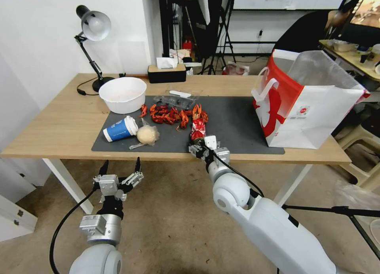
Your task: Pick up the trash from the table and place it into the takeout bag.
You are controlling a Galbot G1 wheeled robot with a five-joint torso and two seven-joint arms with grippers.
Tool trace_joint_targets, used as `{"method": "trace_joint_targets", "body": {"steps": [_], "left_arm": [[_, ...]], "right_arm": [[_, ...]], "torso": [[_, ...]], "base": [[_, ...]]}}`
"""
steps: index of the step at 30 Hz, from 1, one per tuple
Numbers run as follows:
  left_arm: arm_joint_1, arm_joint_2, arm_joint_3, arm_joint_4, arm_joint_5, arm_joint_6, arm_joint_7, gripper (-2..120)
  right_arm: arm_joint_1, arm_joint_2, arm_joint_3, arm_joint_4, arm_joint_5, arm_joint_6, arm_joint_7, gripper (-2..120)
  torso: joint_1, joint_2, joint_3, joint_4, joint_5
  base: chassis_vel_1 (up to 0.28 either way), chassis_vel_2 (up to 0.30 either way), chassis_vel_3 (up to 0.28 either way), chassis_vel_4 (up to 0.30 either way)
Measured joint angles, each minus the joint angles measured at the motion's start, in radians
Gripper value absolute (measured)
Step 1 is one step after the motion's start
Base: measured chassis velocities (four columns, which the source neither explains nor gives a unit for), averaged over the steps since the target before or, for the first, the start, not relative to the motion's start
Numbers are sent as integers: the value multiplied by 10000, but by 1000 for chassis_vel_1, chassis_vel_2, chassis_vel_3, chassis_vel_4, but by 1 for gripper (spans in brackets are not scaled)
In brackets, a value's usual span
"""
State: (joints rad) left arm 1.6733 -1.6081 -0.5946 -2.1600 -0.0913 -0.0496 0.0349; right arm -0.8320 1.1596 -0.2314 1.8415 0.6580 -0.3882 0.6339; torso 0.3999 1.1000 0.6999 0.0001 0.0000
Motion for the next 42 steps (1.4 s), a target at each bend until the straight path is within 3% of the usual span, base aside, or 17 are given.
{"method": "trace_joint_targets", "body": {"steps": [11,15,16,17,19,20,21,24,36,42], "left_arm": [[-20,0,-13,41,7,-53,-11,100],[-31,0,-13,41,7,-54,-14,100],[-34,0,-12,49,6,-53,-14,100],[-34,0,-12,49,6,-53,-14,100],[-42,0,-10,61,6,-50,-16,100],[-42,0,-10,61,6,-50,-16,100],[-48,0,5,76,10,-48,-15,100],[-45,0,41,87,43,-47,-11,100],[29,0,124,89,140,-93,23,100],[41,0,109,92,139,-145,26,100]], "right_arm": [[-281,-106,311,335,-5,11,-38,61],[-506,-199,664,793,-16,469,-482,61],[-728,-311,1097,1182,-32,1110,-1068,61],[-728,-311,1097,1182,-32,1110,-1068,61],[-995,-539,2170,1815,-91,2003,-2000,61],[-995,-539,2170,1815,-91,2003,-2000,61],[-1081,-715,3101,2223,-98,2317,-2431,61],[-1035,-935,3900,2561,-103,2366,-2498,61],[-6,-1559,6494,2354,-215,1270,-1176,61],[291,-1725,7220,1930,71,-151,-82,61]], "torso": [[1,1,1,-2,1],[0,1,0,-1,0],[1,1,0,-1,2],[1,1,0,-1,2],[1,0,1,-1,2],[1,0,1,-1,2],[1,1,1,-3,1],[0,1,0,-3,2],[1,0,1,-1,2],[1,0,1,-1,1]], "base": [[0,0,0,0],[0,0,0,0],[0,0,0,0],[0,0,0,0],[0,0,0,0],[0,0,0,0],[0,0,0,0],[0,0,0,0],[0,0,0,0],[0,0,0,0]]}}
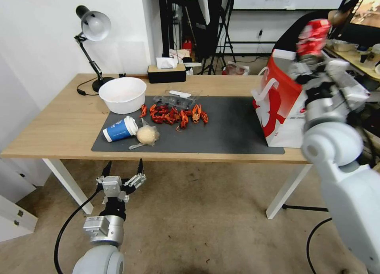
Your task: Pick up the trash from the table and place it into the takeout bag.
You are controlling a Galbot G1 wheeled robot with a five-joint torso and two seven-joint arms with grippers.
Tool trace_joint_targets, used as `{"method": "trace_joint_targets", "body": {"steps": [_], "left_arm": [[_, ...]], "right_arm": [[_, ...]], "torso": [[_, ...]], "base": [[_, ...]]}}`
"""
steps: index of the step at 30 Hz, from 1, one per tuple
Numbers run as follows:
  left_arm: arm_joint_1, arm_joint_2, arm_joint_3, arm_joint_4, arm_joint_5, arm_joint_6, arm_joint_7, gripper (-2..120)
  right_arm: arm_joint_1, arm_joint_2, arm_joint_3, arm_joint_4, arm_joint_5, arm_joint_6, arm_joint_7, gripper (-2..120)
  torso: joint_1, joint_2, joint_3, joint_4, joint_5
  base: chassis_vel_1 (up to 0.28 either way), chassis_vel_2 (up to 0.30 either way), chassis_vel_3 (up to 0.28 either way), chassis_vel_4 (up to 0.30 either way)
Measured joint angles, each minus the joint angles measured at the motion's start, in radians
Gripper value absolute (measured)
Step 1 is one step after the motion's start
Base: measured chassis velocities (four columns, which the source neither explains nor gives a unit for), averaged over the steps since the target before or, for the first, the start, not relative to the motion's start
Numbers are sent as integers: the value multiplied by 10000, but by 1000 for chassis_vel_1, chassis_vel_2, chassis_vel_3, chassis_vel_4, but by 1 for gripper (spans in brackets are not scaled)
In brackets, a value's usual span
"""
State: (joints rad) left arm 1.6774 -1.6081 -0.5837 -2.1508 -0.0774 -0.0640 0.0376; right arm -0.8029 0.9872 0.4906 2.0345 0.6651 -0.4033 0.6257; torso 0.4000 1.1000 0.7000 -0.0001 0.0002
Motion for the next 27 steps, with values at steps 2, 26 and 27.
{"method": "trace_joint_targets", "body": {"steps": [2,26,27], "left_arm": [[-13,0,1,12,0,-2,0,100],[-101,0,26,93,11,-6,25,100],[-101,1,27,93,10,-10,27,100]], "right_arm": [[-1,-11,17,-18,62,-131,86,65],[-1917,113,-513,1644,1876,3114,-3370,100],[-2184,152,-665,1703,1506,3357,-3667,100]], "torso": [[0,0,0,0,0],[0,0,-2,2,-2],[0,0,-1,0,0]], "base": [[0,0,0,0],[0,0,0,0],[0,0,0,0]]}}
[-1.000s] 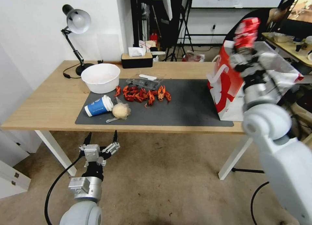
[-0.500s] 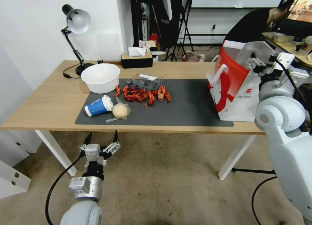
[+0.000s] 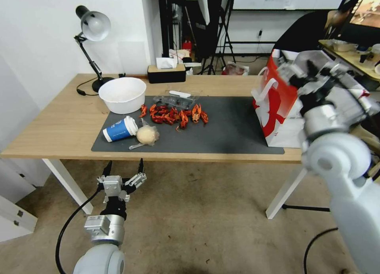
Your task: Pick up the trash from the table and place it into the takeout bag.
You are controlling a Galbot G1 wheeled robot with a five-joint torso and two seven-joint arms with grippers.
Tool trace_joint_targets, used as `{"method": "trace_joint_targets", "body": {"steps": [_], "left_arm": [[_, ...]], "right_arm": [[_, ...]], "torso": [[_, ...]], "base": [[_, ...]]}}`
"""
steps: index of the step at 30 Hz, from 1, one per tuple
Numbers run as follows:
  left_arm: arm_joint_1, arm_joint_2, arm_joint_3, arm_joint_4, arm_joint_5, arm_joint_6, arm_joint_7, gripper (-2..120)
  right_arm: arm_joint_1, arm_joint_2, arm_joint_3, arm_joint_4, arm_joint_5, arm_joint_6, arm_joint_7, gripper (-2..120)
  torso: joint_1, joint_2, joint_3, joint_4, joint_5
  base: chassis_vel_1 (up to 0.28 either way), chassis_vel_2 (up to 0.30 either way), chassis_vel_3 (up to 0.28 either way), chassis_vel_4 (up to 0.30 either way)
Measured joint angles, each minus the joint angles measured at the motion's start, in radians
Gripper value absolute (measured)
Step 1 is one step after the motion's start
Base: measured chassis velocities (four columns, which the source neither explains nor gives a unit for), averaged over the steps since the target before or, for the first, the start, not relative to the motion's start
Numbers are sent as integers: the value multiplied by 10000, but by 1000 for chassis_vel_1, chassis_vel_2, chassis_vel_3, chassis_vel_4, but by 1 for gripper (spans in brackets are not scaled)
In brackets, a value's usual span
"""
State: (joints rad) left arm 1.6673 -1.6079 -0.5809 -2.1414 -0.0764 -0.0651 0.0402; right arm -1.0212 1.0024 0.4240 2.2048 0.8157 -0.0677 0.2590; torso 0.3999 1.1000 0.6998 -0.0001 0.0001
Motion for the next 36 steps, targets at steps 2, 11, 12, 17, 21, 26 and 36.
{"method": "trace_joint_targets", "body": {"steps": [2,11,12,17,21,26,36], "left_arm": [[1,-2,-2,0,0,-7,-1,100],[-49,0,1,30,-4,-11,0,100],[-49,0,1,30,-4,-11,0,100],[-84,-1,6,72,-4,-11,-1,100],[-117,-1,9,105,-16,-11,-1,100],[-167,-2,10,127,-26,-1,-1,100],[-230,-1,21,152,-35,28,0,100]], "right_arm": [[-265,19,-106,49,-348,245,-262,100],[-2668,180,-326,178,-2946,1411,-910,100],[-2668,180,-326,178,-2946,1411,-910,100],[-3668,276,-165,-50,-4144,1761,-414,100],[-4578,489,-138,-413,-4682,2246,122,100],[-5220,761,-235,-860,-4686,2759,478,100],[-5574,1013,-421,-1278,-4624,3101,474,100]], "torso": [[0,1,-1,3,-3],[0,0,0,1,-1],[0,0,0,1,-1],[0,1,0,0,-2],[-1,0,0,0,-1],[0,0,0,1,-2],[0,-1,1,1,-2]], "base": [[0,0,0,0],[0,0,0,0],[0,0,0,0],[0,0,0,0],[0,0,0,0],[0,0,0,0],[0,0,0,0]]}}
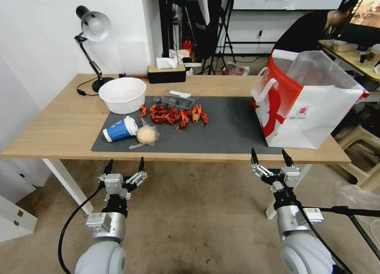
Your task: Pick up the trash from the table and place it into the takeout bag.
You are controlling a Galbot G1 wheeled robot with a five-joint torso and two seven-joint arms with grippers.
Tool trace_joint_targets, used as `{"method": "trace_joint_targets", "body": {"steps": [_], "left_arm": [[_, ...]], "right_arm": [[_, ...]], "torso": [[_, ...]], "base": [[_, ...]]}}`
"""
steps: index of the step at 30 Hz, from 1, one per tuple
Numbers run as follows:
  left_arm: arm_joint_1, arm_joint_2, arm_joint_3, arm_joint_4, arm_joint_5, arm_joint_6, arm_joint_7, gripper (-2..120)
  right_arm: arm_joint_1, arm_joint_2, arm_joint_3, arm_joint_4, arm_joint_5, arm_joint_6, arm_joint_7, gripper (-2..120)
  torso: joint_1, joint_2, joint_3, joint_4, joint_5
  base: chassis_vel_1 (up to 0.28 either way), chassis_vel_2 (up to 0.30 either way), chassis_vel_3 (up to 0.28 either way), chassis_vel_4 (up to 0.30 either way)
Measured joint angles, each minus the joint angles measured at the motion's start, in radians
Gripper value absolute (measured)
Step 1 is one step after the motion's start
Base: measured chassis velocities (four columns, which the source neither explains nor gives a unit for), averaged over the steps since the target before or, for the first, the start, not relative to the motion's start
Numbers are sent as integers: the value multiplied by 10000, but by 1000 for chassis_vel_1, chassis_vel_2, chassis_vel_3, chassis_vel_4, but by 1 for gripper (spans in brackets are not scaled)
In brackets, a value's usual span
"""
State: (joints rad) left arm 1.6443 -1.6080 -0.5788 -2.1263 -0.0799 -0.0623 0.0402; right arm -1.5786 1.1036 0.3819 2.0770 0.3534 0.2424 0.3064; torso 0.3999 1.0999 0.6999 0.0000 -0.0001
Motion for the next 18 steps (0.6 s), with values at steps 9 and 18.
{"method": "trace_joint_targets", "body": {"steps": [9,18], "left_arm": [[-22,0,6,35,-19,5,8,100],[-236,215,-7,165,-30,19,23,100]], "right_arm": [[32,170,-174,-350,-126,-5,10,100],[77,186,-124,-304,-133,-31,14,100]], "torso": [[0,0,2,0,0],[3,1,1,0,-1]], "base": [[0,0,0,0],[0,0,0,0]]}}
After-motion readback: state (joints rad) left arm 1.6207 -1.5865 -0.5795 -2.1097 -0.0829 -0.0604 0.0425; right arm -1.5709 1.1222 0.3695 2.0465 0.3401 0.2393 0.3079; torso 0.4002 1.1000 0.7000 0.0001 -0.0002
